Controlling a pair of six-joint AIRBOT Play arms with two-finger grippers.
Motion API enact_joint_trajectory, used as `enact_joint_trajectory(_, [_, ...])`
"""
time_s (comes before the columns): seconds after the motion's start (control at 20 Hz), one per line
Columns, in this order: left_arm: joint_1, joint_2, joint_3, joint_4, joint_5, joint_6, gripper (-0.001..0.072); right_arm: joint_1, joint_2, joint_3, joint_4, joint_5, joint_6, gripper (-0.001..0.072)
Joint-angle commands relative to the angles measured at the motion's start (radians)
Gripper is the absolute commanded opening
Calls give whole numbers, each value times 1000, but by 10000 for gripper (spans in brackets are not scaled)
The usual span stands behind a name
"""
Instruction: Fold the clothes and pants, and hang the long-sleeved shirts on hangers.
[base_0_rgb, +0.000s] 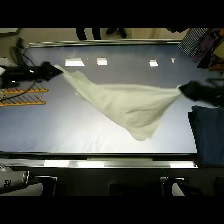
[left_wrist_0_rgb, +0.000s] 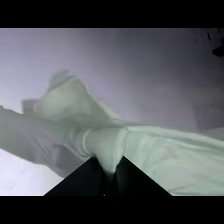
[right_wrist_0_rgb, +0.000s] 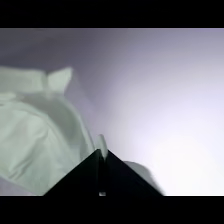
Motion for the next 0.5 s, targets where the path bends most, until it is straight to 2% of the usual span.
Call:
enact_joint_trajectory(0.0, [51, 246, 43, 148, 2, -114, 17, 0, 112, 246, -177, -29, 43, 30])
enact_joint_trajectory(0.15, [55, 468, 43, 277, 2, -214, 17, 1, 233, 337, -216, -28, 78, 30])
enact_joint_trajectory(0.3, [55, 646, 43, 302, 1, -283, 17, 1, 348, 354, -219, -48, 122, 30])
enact_joint_trajectory(0.45, [55, 748, 43, 310, -22, -357, 17, 1, 400, 354, -237, -122, 201, 30])
